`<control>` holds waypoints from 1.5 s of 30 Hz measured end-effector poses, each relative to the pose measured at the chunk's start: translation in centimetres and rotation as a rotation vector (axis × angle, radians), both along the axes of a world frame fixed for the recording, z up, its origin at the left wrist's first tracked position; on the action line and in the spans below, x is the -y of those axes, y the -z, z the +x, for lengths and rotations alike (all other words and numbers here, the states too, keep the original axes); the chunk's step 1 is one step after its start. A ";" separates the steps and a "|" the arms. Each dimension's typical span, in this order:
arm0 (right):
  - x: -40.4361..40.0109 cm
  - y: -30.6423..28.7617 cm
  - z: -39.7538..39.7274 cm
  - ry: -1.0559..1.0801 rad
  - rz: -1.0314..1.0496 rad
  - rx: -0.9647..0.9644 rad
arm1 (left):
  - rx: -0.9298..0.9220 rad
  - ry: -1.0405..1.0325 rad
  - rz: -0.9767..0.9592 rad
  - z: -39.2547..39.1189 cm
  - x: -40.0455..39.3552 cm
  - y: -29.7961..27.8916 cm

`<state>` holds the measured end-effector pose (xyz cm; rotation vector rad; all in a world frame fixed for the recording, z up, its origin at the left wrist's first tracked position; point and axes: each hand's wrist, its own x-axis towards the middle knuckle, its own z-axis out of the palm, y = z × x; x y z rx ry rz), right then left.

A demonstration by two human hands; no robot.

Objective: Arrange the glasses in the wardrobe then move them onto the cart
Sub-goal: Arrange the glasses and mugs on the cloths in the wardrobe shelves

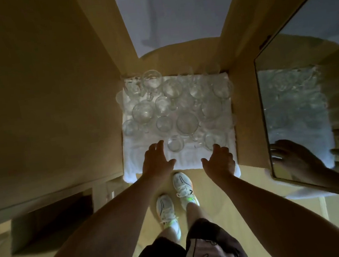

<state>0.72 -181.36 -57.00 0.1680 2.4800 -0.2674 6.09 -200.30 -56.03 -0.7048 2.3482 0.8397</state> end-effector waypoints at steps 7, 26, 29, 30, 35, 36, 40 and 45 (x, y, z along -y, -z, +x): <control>0.2 5.5 -3.4 0.054 0.039 -0.060 | 0.034 -0.035 0.023 -0.1 -0.8 4.9; -0.7 11.6 -4.8 0.210 -0.012 -0.212 | -0.081 -0.242 0.076 -2.8 -2.3 12.2; -0.7 11.7 -4.7 0.210 -0.001 -0.188 | -0.169 -0.255 0.052 -2.9 -2.3 12.3; -0.8 11.8 -4.6 0.214 -0.008 -0.184 | -0.193 -0.254 0.045 -3.0 -2.4 12.2; -1.6 11.9 -4.1 0.240 -0.107 -0.165 | -0.208 -0.252 0.041 -3.3 -2.3 11.5; -1.7 11.9 -4.0 0.251 -0.123 -0.165 | -0.200 -0.257 0.040 -3.2 -2.3 11.3; -2.1 11.3 -3.4 0.260 -0.149 -0.147 | -0.196 -0.333 0.035 -2.6 -2.1 10.2; -2.3 9.7 -1.9 0.253 -0.182 -0.126 | -0.184 -0.328 0.023 -1.6 -1.9 8.4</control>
